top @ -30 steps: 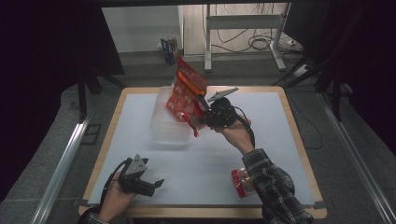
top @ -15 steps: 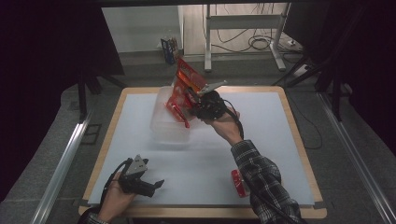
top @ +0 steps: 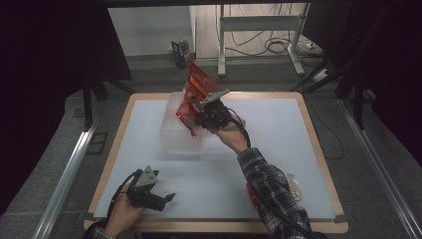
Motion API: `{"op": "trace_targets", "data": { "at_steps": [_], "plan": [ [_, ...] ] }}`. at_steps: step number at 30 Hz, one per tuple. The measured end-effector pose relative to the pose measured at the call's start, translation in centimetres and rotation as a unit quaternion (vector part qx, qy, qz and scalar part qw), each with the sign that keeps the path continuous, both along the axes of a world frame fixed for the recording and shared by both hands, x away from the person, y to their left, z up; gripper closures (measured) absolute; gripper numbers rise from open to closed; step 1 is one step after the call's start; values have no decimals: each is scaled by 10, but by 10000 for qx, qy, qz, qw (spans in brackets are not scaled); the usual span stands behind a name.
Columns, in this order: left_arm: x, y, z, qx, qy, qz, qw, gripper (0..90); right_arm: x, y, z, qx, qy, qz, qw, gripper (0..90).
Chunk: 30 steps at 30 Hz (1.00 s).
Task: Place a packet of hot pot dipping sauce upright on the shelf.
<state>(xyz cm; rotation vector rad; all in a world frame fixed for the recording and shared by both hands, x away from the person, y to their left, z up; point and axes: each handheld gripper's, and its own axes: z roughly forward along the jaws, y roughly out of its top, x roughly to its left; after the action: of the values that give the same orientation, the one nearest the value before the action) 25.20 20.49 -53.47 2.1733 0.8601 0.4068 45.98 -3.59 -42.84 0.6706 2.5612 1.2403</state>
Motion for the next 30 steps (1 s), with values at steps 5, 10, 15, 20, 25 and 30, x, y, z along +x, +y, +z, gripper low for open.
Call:
{"op": "trace_targets", "data": {
  "at_steps": [5, 10, 15, 20, 25, 30],
  "plan": [
    [0, -1, 0, 10, 16, -18, 10000, 18, 0, 3, -5, -19, 96, 123, 9999, 696],
    [0, -2, -1, 50, 33, -35, 10000, 18, 2, 5, -7, -21, 271, 216, 9994, 633],
    [0, -2, -1, 64, 45, -45, 10000, 18, 1, 8, -9, -89, 262, 218, 9994, 586],
    [0, -2, -2, 77, 55, -59, 9999, 18, 2, 9, -9, -60, 265, 188, 9995, 572],
    [0, -2, -2, 87, 57, -64, 9999, 18, 2, 10, -10, -89, 253, 189, 9995, 566],
    [0, -3, -2, 108, 62, -63, 9999, 18, 1, 10, -11, -111, 276, 184, 9994, 543]
  ]
}}
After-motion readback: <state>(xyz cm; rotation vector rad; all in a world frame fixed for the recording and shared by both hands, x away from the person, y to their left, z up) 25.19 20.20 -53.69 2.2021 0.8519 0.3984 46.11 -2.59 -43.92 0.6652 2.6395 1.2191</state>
